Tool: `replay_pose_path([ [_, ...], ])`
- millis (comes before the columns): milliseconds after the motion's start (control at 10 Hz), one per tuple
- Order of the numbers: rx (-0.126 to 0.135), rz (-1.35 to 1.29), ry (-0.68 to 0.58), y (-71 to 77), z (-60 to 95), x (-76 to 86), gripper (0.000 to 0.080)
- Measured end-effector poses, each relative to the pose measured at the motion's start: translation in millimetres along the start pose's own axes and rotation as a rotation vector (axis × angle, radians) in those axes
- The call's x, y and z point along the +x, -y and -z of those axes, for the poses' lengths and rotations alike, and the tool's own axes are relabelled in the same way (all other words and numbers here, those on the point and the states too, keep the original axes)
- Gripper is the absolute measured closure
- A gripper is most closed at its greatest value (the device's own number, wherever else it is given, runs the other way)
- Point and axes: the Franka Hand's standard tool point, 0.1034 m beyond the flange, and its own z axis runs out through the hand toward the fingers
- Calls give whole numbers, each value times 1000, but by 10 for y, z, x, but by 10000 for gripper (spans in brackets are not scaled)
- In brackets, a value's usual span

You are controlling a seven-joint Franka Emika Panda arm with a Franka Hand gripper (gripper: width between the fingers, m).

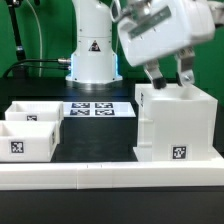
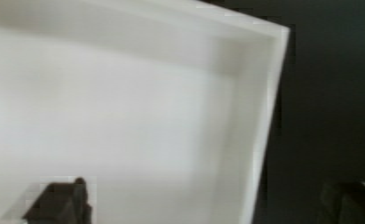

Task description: Assemble drawer

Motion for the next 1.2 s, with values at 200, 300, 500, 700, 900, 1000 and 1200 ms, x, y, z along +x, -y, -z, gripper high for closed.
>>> replay_pose_path([
  [200,13,94,-9,-198,298,118,151],
  [300,10,86,-9,-205,274,121,151],
  [500,4,271,-12,-217,265,139,151],
  [700,-35,612,-18,-349,275,327,151],
  [900,-63,843,-43,-601,258,550,151],
  [1000,-78,956,-65,-787,235,717,151],
  [1200,-105,1097,-73,-874,207,795,151],
])
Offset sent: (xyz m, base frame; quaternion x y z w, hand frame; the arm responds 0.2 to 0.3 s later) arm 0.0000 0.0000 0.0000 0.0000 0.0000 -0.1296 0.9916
